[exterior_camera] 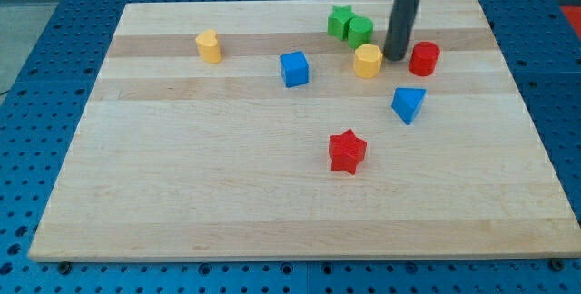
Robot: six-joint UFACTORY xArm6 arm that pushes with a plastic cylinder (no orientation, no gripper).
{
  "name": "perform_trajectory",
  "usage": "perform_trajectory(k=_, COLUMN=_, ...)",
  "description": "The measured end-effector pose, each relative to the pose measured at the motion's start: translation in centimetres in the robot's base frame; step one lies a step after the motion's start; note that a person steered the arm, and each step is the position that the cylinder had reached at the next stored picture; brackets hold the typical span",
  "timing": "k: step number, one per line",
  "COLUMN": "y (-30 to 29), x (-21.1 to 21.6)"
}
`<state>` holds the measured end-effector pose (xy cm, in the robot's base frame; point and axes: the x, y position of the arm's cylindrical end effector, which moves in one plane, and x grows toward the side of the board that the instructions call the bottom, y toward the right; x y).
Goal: Place the hexagon along with the cube below the heart
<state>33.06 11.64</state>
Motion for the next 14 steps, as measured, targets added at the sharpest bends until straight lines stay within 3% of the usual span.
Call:
perform_trajectory(k=1, y=-6.3, x=0.0)
perform_trajectory(k=2, y=-8.4, x=0.0)
perform_trajectory(k=4, y=-6.9, x=1.5)
perform_trajectory(k=6, y=-14.5, x=4.3)
perform_trajectory(k=8, y=-15.4, x=2.6)
perform_trajectory(k=9, y=-19.3, x=1.9)
perform_trajectory(k=11, y=-18.4, x=5.2)
perform_trajectory(k=14, y=-19.7, x=3.8)
